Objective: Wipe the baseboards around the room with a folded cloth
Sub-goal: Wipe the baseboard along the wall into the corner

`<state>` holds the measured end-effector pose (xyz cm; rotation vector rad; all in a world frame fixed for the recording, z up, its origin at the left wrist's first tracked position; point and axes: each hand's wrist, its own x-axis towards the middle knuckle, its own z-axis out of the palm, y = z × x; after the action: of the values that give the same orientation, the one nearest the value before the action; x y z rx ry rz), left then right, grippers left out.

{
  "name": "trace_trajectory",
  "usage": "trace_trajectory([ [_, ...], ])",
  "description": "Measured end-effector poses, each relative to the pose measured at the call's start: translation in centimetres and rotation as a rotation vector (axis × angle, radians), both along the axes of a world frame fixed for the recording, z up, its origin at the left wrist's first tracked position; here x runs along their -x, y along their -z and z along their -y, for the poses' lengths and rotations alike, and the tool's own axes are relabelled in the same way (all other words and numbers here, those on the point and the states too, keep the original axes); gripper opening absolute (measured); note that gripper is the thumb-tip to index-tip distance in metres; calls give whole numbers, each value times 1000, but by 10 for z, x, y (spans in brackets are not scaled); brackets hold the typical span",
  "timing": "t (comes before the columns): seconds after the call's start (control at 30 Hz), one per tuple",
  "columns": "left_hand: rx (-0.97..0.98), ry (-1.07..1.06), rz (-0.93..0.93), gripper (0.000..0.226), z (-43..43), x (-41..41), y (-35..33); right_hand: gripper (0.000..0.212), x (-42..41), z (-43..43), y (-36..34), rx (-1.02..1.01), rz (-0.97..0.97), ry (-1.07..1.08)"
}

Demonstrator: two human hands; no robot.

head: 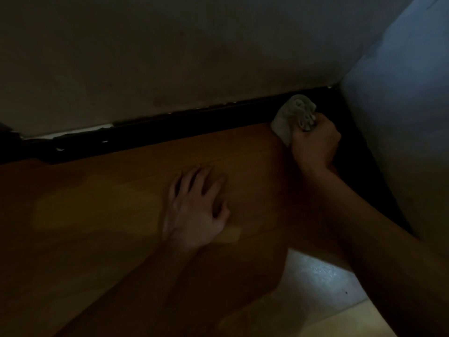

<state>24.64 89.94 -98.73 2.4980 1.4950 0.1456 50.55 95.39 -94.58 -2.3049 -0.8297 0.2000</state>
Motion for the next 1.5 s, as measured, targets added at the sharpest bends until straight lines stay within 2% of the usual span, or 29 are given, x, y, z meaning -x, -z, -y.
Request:
trace_trajectory([
  [0.1,10,-2,-5,56,0,0,0,34,-10,-1,-3,0,28,127],
  [0.27,-5,-10,-2,57,0,0,0,28,-13,0,-4,-45,9,217],
  [0.53,-10,2,20,57,0,-1,-1,21,3,5,2,-138,-96,58],
  [0.7,-20,3,4,59,-1,-1,3,19,-5,-5,-3,-160,-126,227],
  [0.83,-3,-5,22,58,-1,-1,2,18,-1,-3,1,-161,-126,155],
  [0.93,4,11,4,58,-3,0,1,21,-11,-6,-2,-154,-103,252],
  [1.0,38,33,-23,60,-5,0,1,21,-10,-8,-3,-155,-115,271],
  [1.17,196,121,-132,71,-9,2,-13,15,5,1,-3,-112,-186,105],
  [1.33,417,217,-260,73,-24,3,-45,22,-5,-8,-22,-11,-235,296],
  [1.43,412,242,-308,76,-28,1,-48,25,-10,-16,-24,-53,-289,417],
  [1.5,404,306,-343,79,-32,6,-47,24,-7,-19,-23,-64,-314,413],
])
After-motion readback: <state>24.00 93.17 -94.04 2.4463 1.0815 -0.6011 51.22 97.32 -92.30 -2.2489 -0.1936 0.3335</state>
